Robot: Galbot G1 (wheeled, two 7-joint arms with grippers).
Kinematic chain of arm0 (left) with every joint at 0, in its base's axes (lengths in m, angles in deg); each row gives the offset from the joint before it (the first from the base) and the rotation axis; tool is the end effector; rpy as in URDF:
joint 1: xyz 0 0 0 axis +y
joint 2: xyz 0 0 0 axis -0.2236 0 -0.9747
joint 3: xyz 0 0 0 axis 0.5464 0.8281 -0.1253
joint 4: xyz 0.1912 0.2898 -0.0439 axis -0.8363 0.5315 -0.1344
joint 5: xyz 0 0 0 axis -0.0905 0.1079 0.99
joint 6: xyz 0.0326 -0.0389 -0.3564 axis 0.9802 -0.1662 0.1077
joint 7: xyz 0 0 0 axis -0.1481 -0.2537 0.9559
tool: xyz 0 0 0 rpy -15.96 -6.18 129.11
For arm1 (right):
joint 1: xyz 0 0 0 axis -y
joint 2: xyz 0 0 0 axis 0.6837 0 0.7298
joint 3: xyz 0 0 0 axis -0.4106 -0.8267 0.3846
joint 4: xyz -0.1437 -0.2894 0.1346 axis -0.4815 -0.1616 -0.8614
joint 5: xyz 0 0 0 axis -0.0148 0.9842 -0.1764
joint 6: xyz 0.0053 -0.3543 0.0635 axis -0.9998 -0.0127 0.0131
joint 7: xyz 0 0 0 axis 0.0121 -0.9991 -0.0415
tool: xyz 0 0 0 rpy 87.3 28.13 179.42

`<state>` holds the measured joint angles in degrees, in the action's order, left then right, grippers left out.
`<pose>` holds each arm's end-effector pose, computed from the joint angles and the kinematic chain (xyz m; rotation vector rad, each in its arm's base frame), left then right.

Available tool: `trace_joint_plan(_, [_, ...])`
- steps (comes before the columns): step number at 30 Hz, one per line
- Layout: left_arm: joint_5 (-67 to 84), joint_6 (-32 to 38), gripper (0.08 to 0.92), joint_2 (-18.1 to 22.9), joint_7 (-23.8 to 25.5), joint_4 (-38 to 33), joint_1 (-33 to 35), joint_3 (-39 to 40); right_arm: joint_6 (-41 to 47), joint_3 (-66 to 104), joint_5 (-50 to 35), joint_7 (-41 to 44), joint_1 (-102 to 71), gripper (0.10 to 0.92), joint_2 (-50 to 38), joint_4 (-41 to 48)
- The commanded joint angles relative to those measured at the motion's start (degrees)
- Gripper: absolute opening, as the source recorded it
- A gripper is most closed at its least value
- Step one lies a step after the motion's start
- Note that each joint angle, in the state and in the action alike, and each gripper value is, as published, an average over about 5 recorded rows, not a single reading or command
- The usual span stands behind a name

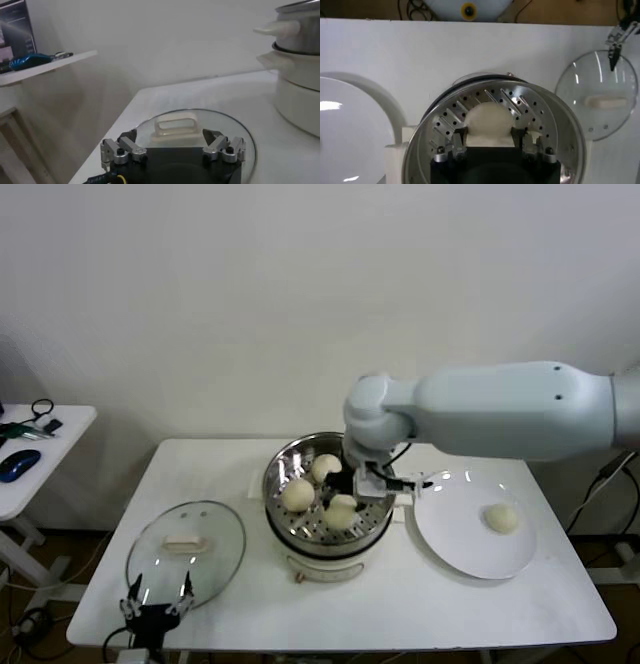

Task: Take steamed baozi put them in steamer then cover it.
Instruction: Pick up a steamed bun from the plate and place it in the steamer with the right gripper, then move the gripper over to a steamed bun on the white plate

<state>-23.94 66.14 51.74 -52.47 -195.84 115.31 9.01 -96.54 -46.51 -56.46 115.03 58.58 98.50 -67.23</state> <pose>0.1258 0.0718 -0.3770 0.2887 -2.7766 -0.2558 0.4479 0.1445 -0.0609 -2.0071 0.1530 -2.2992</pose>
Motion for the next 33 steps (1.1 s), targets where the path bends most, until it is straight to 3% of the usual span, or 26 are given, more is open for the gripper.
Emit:
trace_joint_plan(1, [0.04, 0.04, 0.823, -0.09, -0.13, 0.09, -0.04, -0.09, -0.29, -0.57, 5.91, -2.5, -5.38, 0.611, 3.23, 1.59])
trace_joint_plan(10, [0.04, 0.36, 0.823, 0.1, -0.41, 0.15, -0.01, 0.02, 1.16, -0.14, 4.62, -2.31, -5.17, 0.619, 4.09, 2.12])
trace_joint_plan(15, [0.02, 0.63, 0.823, 0.01, -0.6, 0.13, 0.26, 0.02, 0.77, 0.67, 1.38, -0.48, -1.41, 0.734, 2.12, 2.29])
trace_joint_plan(19, [-0.01, 0.64, 0.823, 0.08, -0.61, -0.13, 0.26, 0.15, 1.38, 0.85, -8.96, 2.37, 4.3, 0.81, -2.17, 4.27])
trace_joint_plan(26, [0.19, 0.72, 0.823, -0.08, -0.59, -0.33, 0.25, 0.09, 10.88, -11.4, -36.24, 8.14, 18.91, 0.823, -14.88, 13.8])
trace_joint_plan(29, [1.01, 0.53, 0.823, -0.22, -0.55, -0.21, -0.27, -0.24, 16.53, -15.16, -39.73, 8.22, 18.85, 0.823, -21.75, 17.23])
trace_joint_plan(33, [1.76, 0.17, 0.823, -0.3, -0.36, -0.13, -1.01, -0.44, 22.1, -15.22, -36.69, 6.96, 12.46, 0.823, -29.09, 21.12])
